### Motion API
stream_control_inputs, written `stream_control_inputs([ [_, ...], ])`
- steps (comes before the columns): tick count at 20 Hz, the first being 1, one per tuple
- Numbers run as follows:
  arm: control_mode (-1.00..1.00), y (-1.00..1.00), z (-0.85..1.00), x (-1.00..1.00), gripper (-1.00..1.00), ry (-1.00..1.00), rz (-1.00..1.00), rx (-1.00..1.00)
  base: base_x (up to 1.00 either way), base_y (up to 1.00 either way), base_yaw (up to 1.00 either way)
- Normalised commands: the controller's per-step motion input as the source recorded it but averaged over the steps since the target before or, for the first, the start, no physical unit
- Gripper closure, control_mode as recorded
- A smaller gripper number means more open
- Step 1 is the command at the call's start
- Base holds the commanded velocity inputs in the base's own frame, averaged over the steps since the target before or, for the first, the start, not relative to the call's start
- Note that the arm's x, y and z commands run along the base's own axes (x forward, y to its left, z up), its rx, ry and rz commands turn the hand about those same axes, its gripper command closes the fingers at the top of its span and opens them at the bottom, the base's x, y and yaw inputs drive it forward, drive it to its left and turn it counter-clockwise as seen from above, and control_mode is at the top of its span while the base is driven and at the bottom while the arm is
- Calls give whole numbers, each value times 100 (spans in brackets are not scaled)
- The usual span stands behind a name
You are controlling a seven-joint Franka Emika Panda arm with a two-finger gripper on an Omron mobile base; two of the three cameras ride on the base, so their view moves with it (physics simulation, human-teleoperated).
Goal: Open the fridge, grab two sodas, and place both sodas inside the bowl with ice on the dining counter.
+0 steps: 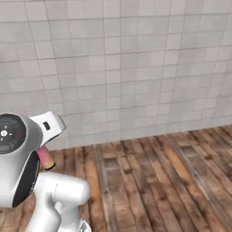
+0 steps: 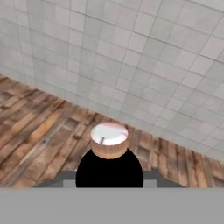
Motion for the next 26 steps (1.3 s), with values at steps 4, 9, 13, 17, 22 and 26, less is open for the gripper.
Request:
stream_control_inputs([
  [4,100,0,0,0,100,0,0,0,76,38,-55],
  [9,100,0,0,0,100,0,0,0,77,26,-54],
  [13,100,0,0,0,100,0,0,0,79,24,-54],
  [17,100,0,0,0,100,0,0,0,80,21,-54],
  [22,100,0,0,0,100,0,0,0,79,18,-54],
  [26,100,0,0,0,100,0,0,0,79,18,-54],
])
